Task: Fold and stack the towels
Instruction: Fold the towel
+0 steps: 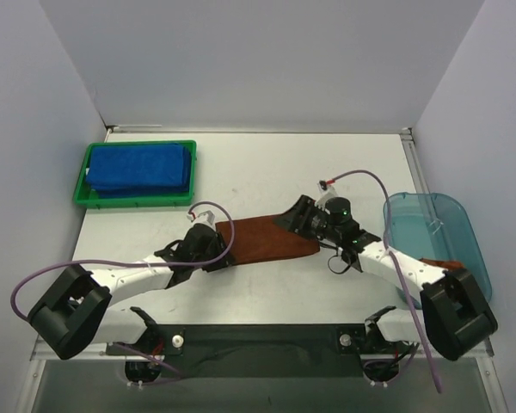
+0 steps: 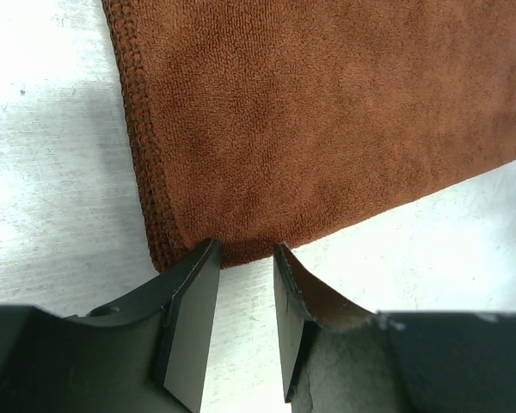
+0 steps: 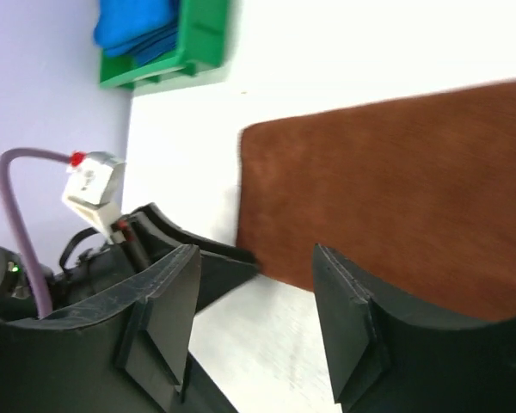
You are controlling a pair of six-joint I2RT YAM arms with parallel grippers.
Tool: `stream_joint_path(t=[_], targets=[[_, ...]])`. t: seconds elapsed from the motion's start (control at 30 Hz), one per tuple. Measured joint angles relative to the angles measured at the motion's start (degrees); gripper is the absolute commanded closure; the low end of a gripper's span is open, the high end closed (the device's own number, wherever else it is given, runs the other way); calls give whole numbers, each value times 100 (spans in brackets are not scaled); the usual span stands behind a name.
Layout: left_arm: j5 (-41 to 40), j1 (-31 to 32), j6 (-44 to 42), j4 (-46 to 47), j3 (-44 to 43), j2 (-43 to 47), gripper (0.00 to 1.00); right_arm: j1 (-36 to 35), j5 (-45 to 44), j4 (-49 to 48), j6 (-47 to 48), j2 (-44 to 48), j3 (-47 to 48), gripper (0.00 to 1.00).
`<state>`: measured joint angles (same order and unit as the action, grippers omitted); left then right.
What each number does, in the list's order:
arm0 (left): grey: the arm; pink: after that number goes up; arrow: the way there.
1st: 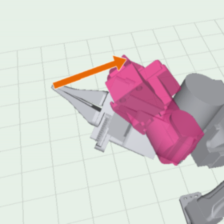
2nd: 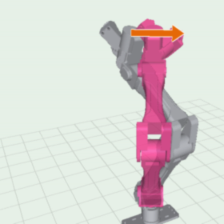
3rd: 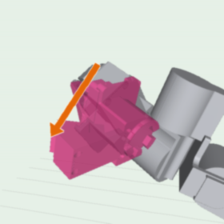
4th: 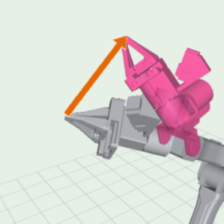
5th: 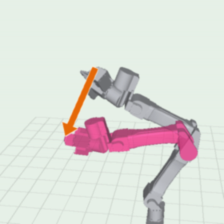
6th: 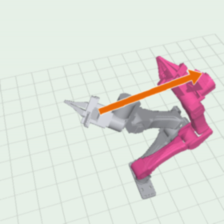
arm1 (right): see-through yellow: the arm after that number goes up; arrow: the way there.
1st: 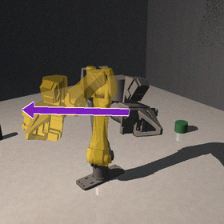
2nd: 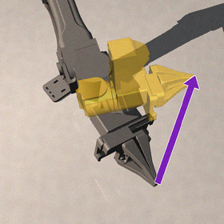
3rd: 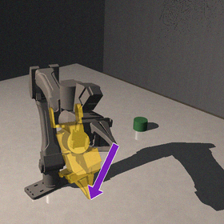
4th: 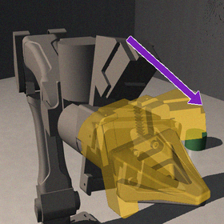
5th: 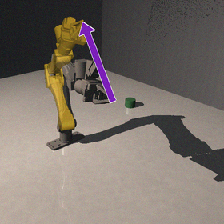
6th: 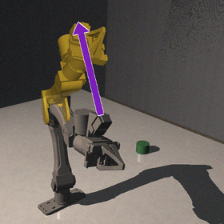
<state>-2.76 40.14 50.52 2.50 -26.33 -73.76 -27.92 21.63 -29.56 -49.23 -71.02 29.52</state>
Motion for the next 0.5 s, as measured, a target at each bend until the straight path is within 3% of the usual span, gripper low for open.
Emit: stream_joint_path(t=[0.37,0.5], targets=[[4,-2,-4,-37,0,-15,58,-1005,319,-2299,-789,-2494,190,41],[13,-31,13,-22,15,-13,58,-1029,354,-2861,-933,-2820,-138,40]])
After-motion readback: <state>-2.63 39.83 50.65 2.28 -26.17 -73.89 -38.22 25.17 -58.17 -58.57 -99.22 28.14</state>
